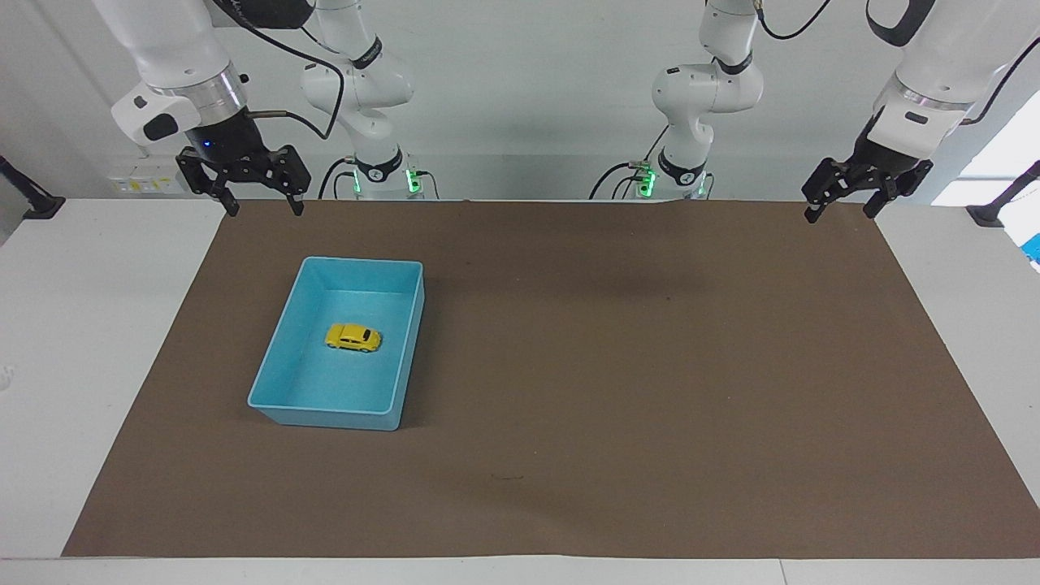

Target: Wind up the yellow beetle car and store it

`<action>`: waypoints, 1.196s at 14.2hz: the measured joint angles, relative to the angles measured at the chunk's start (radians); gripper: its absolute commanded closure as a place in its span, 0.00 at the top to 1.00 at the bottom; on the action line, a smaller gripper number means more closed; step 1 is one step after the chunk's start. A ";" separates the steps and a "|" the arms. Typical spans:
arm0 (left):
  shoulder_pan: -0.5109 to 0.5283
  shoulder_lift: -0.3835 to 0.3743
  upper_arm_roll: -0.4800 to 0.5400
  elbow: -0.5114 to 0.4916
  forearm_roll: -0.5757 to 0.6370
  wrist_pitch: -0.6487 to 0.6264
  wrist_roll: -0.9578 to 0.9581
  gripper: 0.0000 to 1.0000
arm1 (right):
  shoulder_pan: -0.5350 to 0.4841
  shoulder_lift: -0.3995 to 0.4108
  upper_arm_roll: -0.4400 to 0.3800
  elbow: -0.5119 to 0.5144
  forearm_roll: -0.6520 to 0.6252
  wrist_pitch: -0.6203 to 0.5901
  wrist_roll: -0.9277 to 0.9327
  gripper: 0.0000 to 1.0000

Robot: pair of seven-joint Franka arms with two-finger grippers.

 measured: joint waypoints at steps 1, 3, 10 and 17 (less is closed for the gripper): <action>0.000 0.000 0.000 0.000 0.000 0.000 0.000 1.00 | 0.000 0.000 0.000 0.000 0.000 0.000 0.000 1.00; 0.000 0.000 0.000 0.000 0.000 0.000 0.000 1.00 | 0.000 0.000 0.000 0.001 0.000 0.000 0.000 1.00; 0.000 0.000 0.000 0.000 0.000 0.000 0.000 1.00 | -0.004 -0.003 -0.010 0.002 -0.003 0.000 0.000 1.00; 0.000 0.000 0.000 0.000 0.000 0.000 0.000 1.00 | -0.002 -0.017 -0.003 0.003 -0.003 0.000 0.000 1.00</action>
